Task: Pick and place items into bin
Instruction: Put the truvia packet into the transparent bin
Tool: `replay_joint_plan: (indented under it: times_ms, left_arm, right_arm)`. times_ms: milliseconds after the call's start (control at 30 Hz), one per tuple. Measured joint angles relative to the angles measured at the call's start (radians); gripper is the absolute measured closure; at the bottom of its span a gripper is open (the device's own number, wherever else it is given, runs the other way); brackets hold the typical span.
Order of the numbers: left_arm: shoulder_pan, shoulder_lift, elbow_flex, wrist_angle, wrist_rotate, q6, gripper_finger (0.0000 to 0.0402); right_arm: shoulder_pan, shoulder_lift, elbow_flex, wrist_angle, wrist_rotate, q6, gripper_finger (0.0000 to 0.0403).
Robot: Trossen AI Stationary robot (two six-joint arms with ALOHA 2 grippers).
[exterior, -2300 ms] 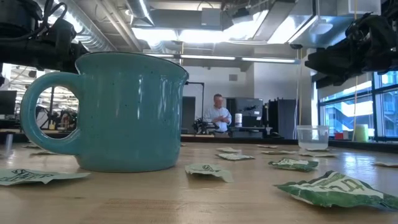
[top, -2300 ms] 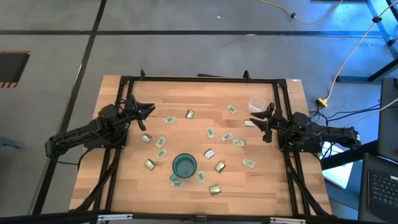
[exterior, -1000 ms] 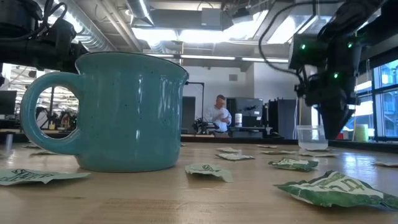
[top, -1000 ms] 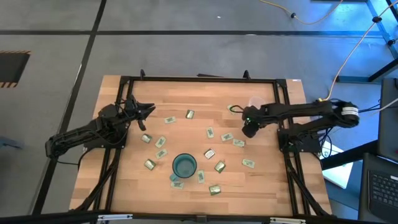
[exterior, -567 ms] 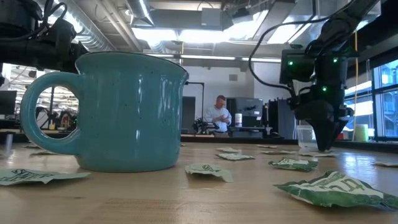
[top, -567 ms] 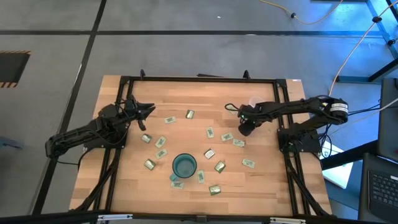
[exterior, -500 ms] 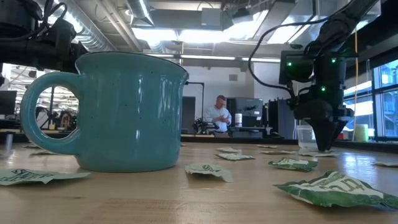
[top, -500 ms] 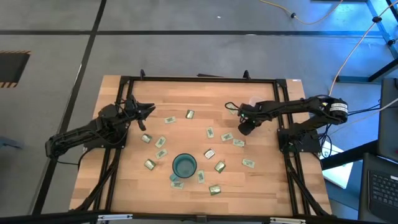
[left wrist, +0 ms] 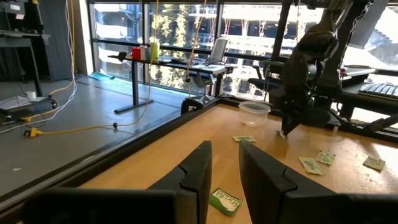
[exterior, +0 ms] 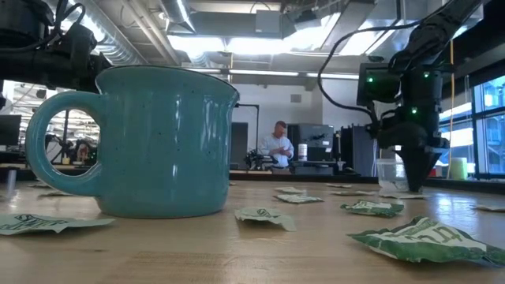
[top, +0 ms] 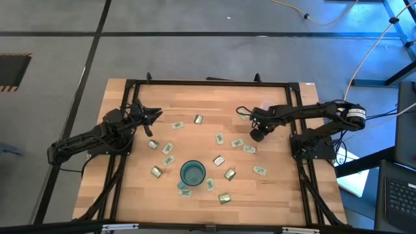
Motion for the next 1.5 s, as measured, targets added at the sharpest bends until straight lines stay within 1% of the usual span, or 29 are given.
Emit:
replay_joint_plan:
  times_ms: [167,300,367,500,600,733,900,1067,1333,1500]
  left_arm:
    - [0.0,0.0,0.0,0.0,0.0,0.0,0.0327]
    - [0.0,0.0,0.0,0.0,0.0,0.0,0.0327]
    - [0.0,0.0,0.0,0.0,0.0,0.0,0.0327]
    - [0.0,0.0,0.0,0.0,0.0,0.0,0.0327]
    - [0.0,0.0,0.0,0.0,0.0,0.0,0.0327]
    - [0.0,0.0,0.0,0.0,0.0,0.0,0.0327]
    - [0.0,0.0,0.0,0.0,0.0,0.0,0.0327]
    - [0.0,0.0,0.0,0.0,0.0,0.0,0.0327]
    - [0.0,0.0,0.0,0.0,0.0,0.0,0.0327]
    - [0.0,0.0,0.0,0.0,0.0,0.0,0.0327]
  right_arm:
    - [0.0,-0.078,0.012,-0.023,-0.014,-0.005,0.0395]
    - [0.0,-0.137,0.082,-0.086,-0.011,-0.028,0.0387]
    - [0.0,-0.157,0.129,-0.122,0.025,-0.054,0.0386]
    - [-0.018,-0.163,0.24,-0.242,0.147,-0.056,0.0385]
    - [-0.057,-0.156,0.294,-0.312,0.168,-0.056,0.0385]
    - [-0.131,-0.155,0.304,-0.326,0.174,-0.059,0.0385]
    - [-0.217,-0.113,0.304,-0.347,0.174,-0.089,0.0385]
    - [-0.266,-0.036,0.304,-0.337,0.174,-0.136,0.0385]
    - [-0.286,0.085,0.304,-0.323,0.174,-0.176,0.0385]
    - [-0.286,0.114,0.304,-0.311,0.174,-0.189,0.0385]
